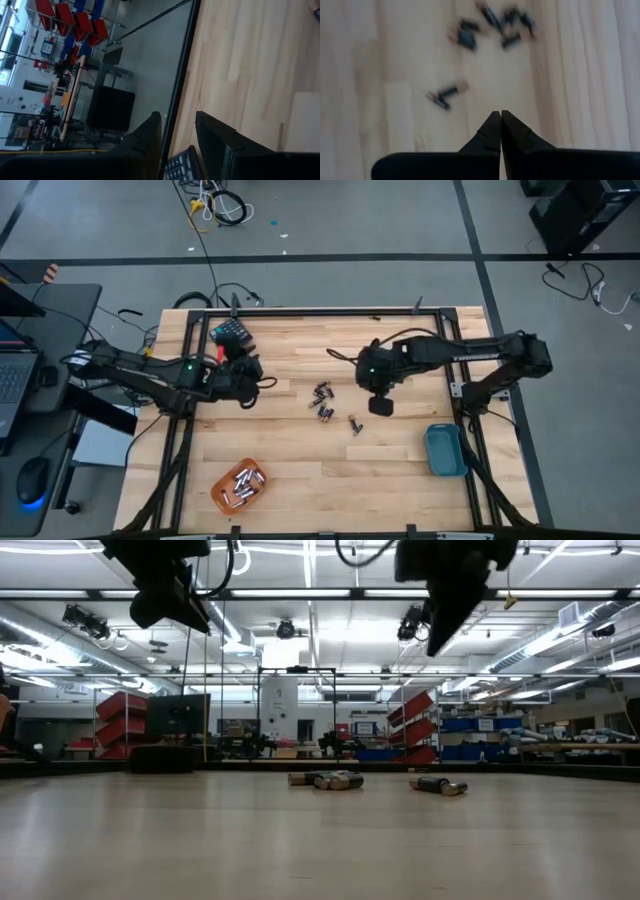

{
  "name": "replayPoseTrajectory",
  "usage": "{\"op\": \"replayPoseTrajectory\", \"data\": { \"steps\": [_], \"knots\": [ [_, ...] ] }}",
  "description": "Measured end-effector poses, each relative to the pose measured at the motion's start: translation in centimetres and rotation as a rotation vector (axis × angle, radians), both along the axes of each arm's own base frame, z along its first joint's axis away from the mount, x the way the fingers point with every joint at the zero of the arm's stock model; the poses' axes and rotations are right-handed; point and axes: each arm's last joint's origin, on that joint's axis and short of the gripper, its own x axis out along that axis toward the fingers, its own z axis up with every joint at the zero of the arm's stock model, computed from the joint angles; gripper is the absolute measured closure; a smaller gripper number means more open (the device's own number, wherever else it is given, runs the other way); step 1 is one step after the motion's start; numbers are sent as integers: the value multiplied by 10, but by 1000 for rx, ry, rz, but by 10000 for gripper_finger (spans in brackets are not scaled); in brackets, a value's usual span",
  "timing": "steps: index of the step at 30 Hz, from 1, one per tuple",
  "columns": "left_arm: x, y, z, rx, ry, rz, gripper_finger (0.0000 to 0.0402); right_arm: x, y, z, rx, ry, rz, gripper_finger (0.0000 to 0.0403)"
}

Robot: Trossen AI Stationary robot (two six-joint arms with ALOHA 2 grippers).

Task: Sort batteries
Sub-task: Put the black battery into the blue bin

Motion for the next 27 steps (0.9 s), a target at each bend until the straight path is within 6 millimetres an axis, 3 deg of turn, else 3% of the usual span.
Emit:
{"op": "replayPoseTrajectory", "data": {
  "steps": [11, 22, 27],
  "knots": [
    [3, 16, 2, 1, -14, 64, 282, 32, 0, 20, -10, -389, 3, 402],
    [9, 26, 6, 24, -41, 84, 282, 45, -1, 32, -152, -571, 166, 401],
    [9, 26, 6, 4, -39, 67, 282, 44, -6, 32, -163, -556, -15, 393]
  ]
}}
